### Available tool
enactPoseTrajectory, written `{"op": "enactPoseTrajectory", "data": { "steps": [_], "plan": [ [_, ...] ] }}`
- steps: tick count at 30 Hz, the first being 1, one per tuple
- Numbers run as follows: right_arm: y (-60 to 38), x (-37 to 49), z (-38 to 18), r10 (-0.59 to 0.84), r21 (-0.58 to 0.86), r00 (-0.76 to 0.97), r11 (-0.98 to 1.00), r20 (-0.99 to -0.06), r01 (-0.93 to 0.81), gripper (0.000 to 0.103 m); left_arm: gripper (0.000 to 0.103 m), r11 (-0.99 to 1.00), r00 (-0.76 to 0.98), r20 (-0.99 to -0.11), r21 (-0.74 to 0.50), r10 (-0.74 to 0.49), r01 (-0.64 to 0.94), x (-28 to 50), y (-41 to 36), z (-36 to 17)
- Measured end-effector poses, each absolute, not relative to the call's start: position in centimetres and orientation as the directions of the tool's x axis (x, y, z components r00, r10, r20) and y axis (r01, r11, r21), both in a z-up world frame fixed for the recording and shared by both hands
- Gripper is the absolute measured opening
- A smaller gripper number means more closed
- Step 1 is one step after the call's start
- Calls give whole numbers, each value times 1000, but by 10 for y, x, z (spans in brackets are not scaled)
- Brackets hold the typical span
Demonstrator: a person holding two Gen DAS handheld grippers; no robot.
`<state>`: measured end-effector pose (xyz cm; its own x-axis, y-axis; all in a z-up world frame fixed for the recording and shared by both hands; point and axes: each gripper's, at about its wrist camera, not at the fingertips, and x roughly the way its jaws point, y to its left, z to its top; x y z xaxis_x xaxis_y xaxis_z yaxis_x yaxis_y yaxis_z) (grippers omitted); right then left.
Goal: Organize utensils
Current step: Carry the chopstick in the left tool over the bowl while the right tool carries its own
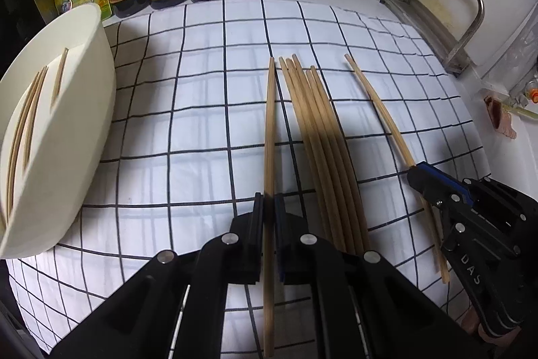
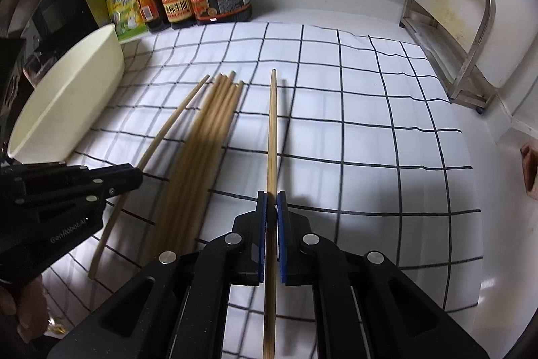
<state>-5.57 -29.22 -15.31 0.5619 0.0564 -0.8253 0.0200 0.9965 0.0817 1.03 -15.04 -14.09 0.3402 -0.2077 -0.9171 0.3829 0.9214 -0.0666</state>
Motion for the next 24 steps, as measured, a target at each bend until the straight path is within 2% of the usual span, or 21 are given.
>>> {"op": "enactPoseTrajectory", "data": {
  "steps": [15,24],
  "plan": [
    [-233,-20,-81,115,133,641,991,-759,-20,6,7,928,478,-838,-84,-263,363,41,-86,-53],
    [-142,37,-71,218,164,631,976,-744,-144,6,7,966,540,-818,-70,-197,247,77,1,-32]
  ]
}}
